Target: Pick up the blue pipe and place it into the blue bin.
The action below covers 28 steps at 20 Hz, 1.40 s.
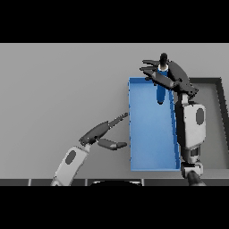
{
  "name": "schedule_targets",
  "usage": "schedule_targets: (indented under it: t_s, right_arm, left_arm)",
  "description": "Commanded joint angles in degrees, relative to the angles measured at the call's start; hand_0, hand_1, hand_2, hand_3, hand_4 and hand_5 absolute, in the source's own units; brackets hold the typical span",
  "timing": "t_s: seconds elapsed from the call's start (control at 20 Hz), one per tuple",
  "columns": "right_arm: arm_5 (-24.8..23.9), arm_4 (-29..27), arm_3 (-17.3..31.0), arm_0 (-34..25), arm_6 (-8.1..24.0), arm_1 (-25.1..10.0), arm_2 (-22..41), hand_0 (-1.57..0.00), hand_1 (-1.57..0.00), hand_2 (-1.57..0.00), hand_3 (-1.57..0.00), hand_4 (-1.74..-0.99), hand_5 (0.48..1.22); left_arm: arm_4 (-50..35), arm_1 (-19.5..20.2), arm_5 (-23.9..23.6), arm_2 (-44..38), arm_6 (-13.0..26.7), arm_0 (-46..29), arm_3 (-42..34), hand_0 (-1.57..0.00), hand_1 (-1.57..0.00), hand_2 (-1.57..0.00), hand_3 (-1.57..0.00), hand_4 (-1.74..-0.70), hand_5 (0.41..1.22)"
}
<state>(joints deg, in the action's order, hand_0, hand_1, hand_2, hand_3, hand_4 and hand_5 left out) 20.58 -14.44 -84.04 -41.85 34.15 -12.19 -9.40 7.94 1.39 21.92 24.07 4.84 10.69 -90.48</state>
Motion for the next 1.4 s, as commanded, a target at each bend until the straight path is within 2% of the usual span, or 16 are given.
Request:
schedule_targets:
  t_s: [0.0,0.15,0.25,0.4,0.45,0.5,0.6,0.65,0.7,0.75,0.85,0.95,1.0,1.15,1.25,1.35]
  right_arm:
    - [-1.2,0.9,-0.4,1.6,0.8,0.1,0.1,-1.57,-1.57,-1.57,-1.57,-1.500,1.221]
    - [-3.5,5.3,1.3,5.9,0.8,0.3,1.0,-1.57,-1.57,-1.57,-1.57,-1.500,1.221]
    - [-5.4,6.0,3.6,7.1,0.8,-0.4,2.0,-1.57,-1.57,-1.57,-1.57,-1.499,1.221]
    - [-8.1,3.5,8.2,9.3,0.8,-2.7,5.3,-1.57,-1.57,-1.57,-1.57,-1.497,1.221]
    - [-9.1,2.2,8.9,10.2,0.8,-3.9,7.5,-1.57,-1.57,-1.57,-1.26,-1.546,1.221]
    - [-11.0,-0.1,10.2,10.9,0.8,-4.9,10.0,-1.57,-1.57,-1.57,-1.01,-1.585,1.221]
    - [-14.9,-5.4,13.0,10.7,0.8,-8.5,16.1,-1.57,-1.57,-1.57,-0.64,-1.641,1.221]
    - [-17.7,-8.4,14.6,10.3,0.8,-10.4,19.3,-1.57,-1.57,-1.57,-0.51,-1.661,1.221]
    - [-19.5,-12.6,16.5,9.2,0.8,-12.5,22.4,-1.57,-1.57,-1.57,-0.41,-1.677,1.171]
    - [-22.3,-16.5,17.4,8.7,0.8,-15.0,26.0,-1.57,-1.57,-1.52,-0.45,-1.626,1.161]
    - [-27.7,-25.1,18.8,6.1,0.8,-19.7,33.7,-1.08,-1.03,-0.99,-0.29,-1.469,1.148]
    - [-31.2,-29.7,17.8,4.5,0.8,-23.3,39.4,-0.69,-0.66,-0.63,-0.19,-1.370,1.125]
    - [-30.2,-30.0,16.4,3.4,0.8,-24.4,42.2,-0.55,-0.52,-0.50,-0.15,-1.339,1.108]
    - [-25.6,-24.2,13.5,1.3,0.8,-28.8,49.1,-0.28,-0.27,-0.26,-0.08,-1.250,0.962]
    - [-24.3,-24.2,12.9,0.3,0.8,-30.0,51.5,-0.18,-0.17,-0.16,-0.05,-1.219,0.870]
    - [-22.7,-25.0,13.2,-1.2,0.8,-31.2,54.4,-0.12,-0.11,-0.11,-0.03,-1.190,0.809]
  left_arm:
    - [0.4,0.1,-0.2,0.1,-0.3,-0.1,0.4,0.00,0.00,0.00,0.00,-0.93,0.462]
    - [0.4,0.5,-0.3,-0.4,-0.3,0.2,0.0,0.00,0.00,0.00,0.00,-0.93,0.465]
    - [0.6,0.2,-0.7,-0.4,-0.6,0.4,0.1,0.00,0.00,0.00,0.00,-0.93,0.467]
    - [1.0,0.8,-1.1,-0.7,-1.4,-0.1,0.3,0.00,0.00,0.00,0.00,-0.92,0.476]
    - [1.1,0.6,-1.2,-0.4,-1.8,-0.3,-0.2,0.00,0.00,0.00,0.00,-0.92,0.478]
    - [1.1,0.5,-1.3,-0.3,-1.7,-0.4,-0.5,0.00,0.00,0.00,0.00,-0.92,0.480]
    - [1.2,0.3,-1.3,-0.7,-0.4,1.0,0.5,0.00,0.00,0.00,0.00,-0.92,0.484]
    - [1.1,0.4,-1.3,-0.8,-0.3,1.0,0.1,0.00,0.00,0.00,0.00,-0.92,0.486]
    - [1.1,0.5,-1.2,-0.6,-0.8,0.7,0.2,0.00,0.00,0.00,0.00,-0.92,0.489]
    - [0.9,0.4,-1.1,-0.6,-1.0,0.4,0.1,0.00,0.00,0.00,0.00,-0.92,0.491]
    - [0.9,0.4,-1.2,-0.7,-0.9,0.5,0.0,0.00,0.00,0.00,0.00,-0.92,0.493]
    - [0.9,0.5,-0.9,-0.5,-1.3,0.2,0.4,0.00,0.00,0.00,0.00,-0.92,0.493]
    - [0.5,0.4,-0.8,-0.6,-0.9,0.0,-0.1,0.00,0.00,0.00,0.00,-0.93,0.494]
    - [0.9,0.7,-1.1,-0.7,-1.6,0.0,0.3,0.00,0.00,0.00,0.00,-0.93,0.494]
    - [0.6,0.7,-0.9,-0.6,-1.8,-0.1,0.0,0.00,0.00,0.00,0.00,-0.93,0.495]
    - [1.1,0.1,-1.1,-0.1,-1.2,0.0,0.6,0.00,0.00,0.00,0.00,-0.93,0.496]
